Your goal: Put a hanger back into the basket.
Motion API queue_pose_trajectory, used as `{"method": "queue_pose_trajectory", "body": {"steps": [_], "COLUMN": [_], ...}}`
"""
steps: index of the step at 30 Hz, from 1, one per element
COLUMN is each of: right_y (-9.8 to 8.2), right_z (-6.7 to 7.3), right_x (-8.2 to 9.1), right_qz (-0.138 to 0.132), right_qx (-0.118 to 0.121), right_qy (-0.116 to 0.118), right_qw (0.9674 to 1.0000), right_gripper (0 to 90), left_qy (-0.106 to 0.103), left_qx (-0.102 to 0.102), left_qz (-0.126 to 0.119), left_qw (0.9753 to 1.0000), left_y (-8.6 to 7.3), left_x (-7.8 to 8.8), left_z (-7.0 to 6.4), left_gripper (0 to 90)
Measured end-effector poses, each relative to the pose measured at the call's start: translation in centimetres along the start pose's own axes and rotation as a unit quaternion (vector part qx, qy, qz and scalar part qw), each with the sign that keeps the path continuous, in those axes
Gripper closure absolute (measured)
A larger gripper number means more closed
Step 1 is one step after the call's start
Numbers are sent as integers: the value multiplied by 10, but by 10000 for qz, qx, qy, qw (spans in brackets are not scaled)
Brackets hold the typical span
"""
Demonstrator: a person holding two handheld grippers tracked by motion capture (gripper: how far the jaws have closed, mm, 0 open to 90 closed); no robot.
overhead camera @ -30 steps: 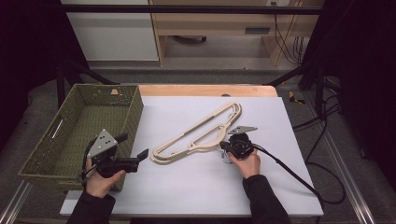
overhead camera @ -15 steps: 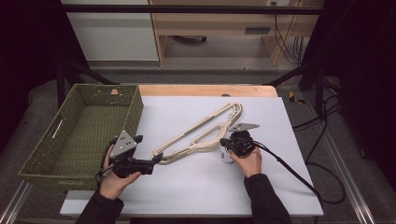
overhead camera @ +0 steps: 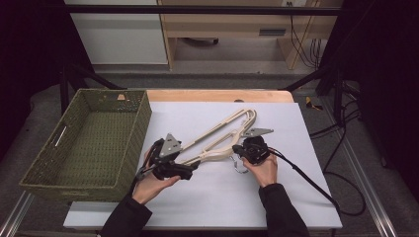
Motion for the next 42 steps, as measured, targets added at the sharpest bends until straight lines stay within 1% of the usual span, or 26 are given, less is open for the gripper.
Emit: {"method": "queue_pose_trajectory", "body": {"steps": [2,4,7,9,10,12,14,15,19,22,23,25,27,28,29,31,33,34,35,37,39,40,42], "right_y": [1,1,2,3,3,4,4,4,5,5,5,5,6,6,6,6,7,7,7,7,7,7,7], "right_z": [-1,-1,-2,-1,0,-1,0,-1,-1,1,0,0,1,2,2,2,2,2,2,3,3,3,4], "right_x": [0,1,2,3,4,4,4,4,5,5,5,6,6,7,7,7,7,7,7,7,7,7,7], "right_qz": [-17,-15,-33,-38,-8,-66,-31,-50,-46,-58,-44,-31,-34,-37,-37,-43,-38,-32,-32,-37,-34,-34,-11], "right_qx": [40,46,82,72,24,110,87,150,142,86,140,153,178,181,181,257,246,227,227,219,195,195,167], "right_qy": [15,25,30,30,3,48,33,58,46,27,59,51,35,47,47,55,43,38,38,34,8,8,6], "right_qw": [10000,10000,10000,10000,10000,9999,10000,9999,9999,9999,9999,9999,9998,9998,9998,9996,9997,9997,9997,9997,9998,9998,9999], "right_gripper": [892,892,892,892,892,891,891,891,891,891,891,891,891,891,891,891,891,891,891,891,891,891,890], "left_qy": [-96,-176,-204,-230,-251,-296,-360,-387,-358,-362,-361,-347,-305,-266,-243,-183,-186,-186,-147,-154,-127,-137,-118], "left_qx": [-67,-74,-143,-195,-233,-241,-257,-270,-468,-670,-691,-824,-868,-895,-936,-989,-1033,-1051,-1092,-1167,-1234,-1281,-1299], "left_qz": [73,124,253,348,396,452,508,545,677,835,847,876,854,850,865,868,887,899,886,955,927,950,900], "left_qw": [9999,9997,9994,9989,9986,9982,9977,9974,9960,9936,9933,9921,9921,9920,9915,9911,9905,9902,9900,9884,9879,9871,9874], "left_y": [1,2,2,1,1,0,-1,-1,-5,-8,-8,-9,-10,-11,-12,-13,-14,-14,-15,-16,-16,-16,-17], "left_x": [-11,-21,-37,-48,-53,-65,-76,-81,-98,-107,-110,-115,-121,-123,-125,-128,-130,-131,-132,-133,-134,-134,-135], "left_z": [-3,-5,-7,-8,-9,-10,-11,-11,-12,-12,-13,-15,-16,-16,-17,-18,-18,-19,-20,-21,-22,-22,-23], "left_gripper": [114,122,138,152,161,172,193,203,236,275,293,341,399,444,444,486,539,592,592,639,684,684,695]}}
Point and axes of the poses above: each handheld gripper's, and its own axes: x roughly backward along the jaws, y roughly out of its top, z roughly to its left, the point moved 5 cm from there along -x, roughly forward along the jaws, and after that the axes turned 10 degrees about -z, right-handed, at the moved point
